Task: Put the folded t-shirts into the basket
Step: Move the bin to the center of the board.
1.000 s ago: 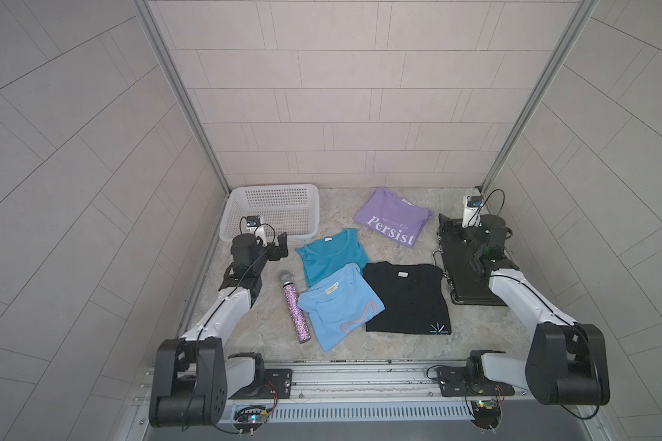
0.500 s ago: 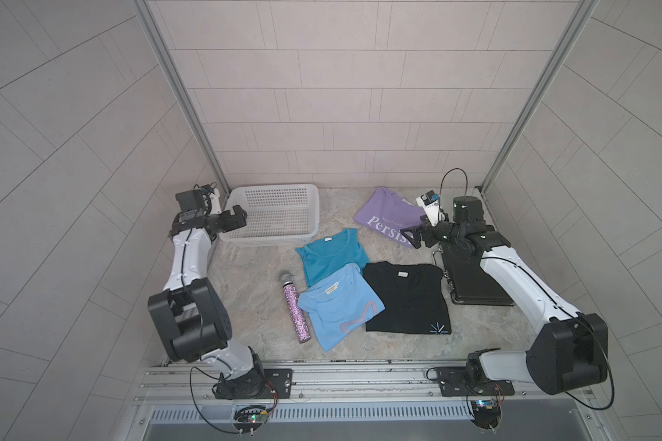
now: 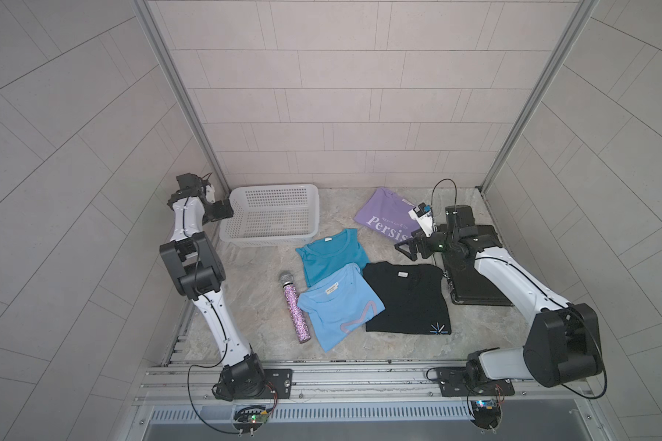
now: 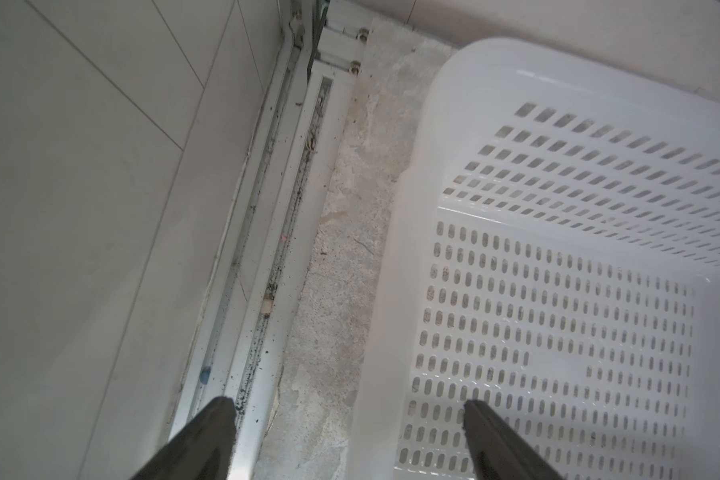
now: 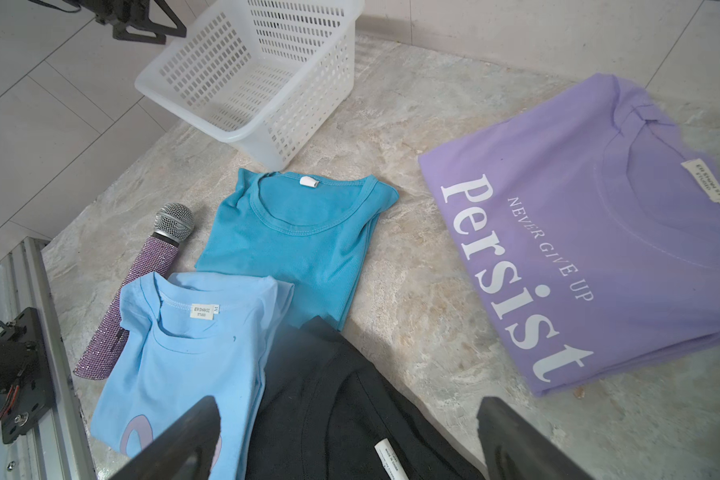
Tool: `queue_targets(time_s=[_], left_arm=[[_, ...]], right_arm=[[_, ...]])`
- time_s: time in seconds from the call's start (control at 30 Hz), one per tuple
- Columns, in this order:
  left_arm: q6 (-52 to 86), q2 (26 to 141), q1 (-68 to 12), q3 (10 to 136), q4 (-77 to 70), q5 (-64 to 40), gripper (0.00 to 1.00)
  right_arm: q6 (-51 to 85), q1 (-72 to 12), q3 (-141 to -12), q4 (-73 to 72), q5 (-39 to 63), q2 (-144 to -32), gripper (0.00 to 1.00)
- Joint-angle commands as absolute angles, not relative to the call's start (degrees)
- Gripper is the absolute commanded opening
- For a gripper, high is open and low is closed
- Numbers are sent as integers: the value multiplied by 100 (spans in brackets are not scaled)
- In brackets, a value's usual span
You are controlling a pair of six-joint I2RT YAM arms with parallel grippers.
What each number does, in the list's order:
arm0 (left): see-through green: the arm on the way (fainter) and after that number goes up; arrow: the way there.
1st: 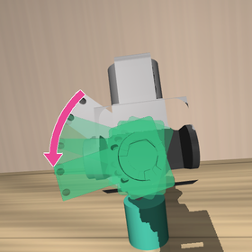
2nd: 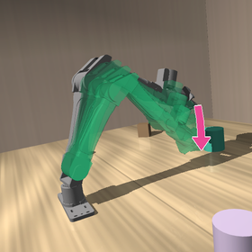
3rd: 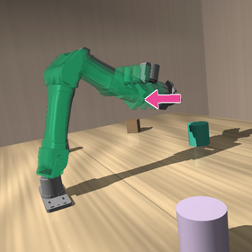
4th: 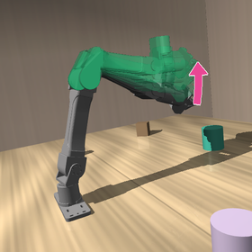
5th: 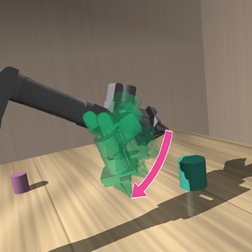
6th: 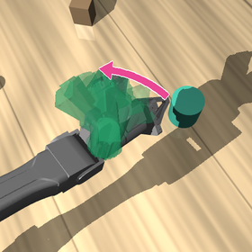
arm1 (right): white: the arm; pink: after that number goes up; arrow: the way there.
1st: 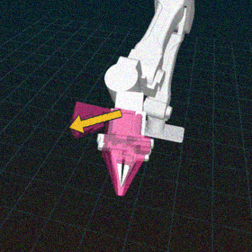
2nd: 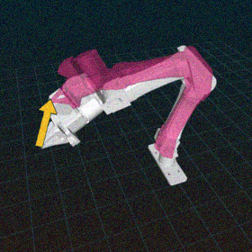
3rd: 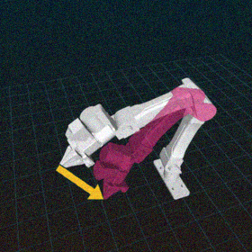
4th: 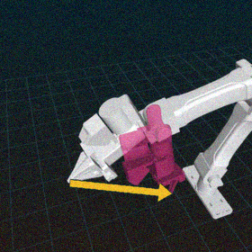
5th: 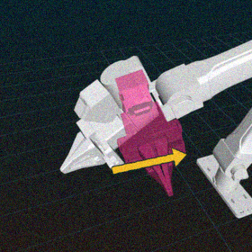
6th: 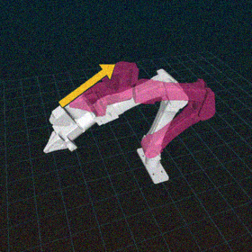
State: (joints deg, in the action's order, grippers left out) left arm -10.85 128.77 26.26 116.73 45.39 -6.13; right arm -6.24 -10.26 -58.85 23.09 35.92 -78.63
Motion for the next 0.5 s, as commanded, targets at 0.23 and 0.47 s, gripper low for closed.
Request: queue_targets(time_s=[0.23, 0.47], left_arm=[[100, 12440, 1992, 10700, 4430, -1032, 61], [565, 12286, 1378, 10421, 3944, -945, 56]], right_arm=[[-580, -1046, -5869, 2319, 3847, -7747, 100], [-575, -1046, -5904, 2361, 3920, -7890, 100]])
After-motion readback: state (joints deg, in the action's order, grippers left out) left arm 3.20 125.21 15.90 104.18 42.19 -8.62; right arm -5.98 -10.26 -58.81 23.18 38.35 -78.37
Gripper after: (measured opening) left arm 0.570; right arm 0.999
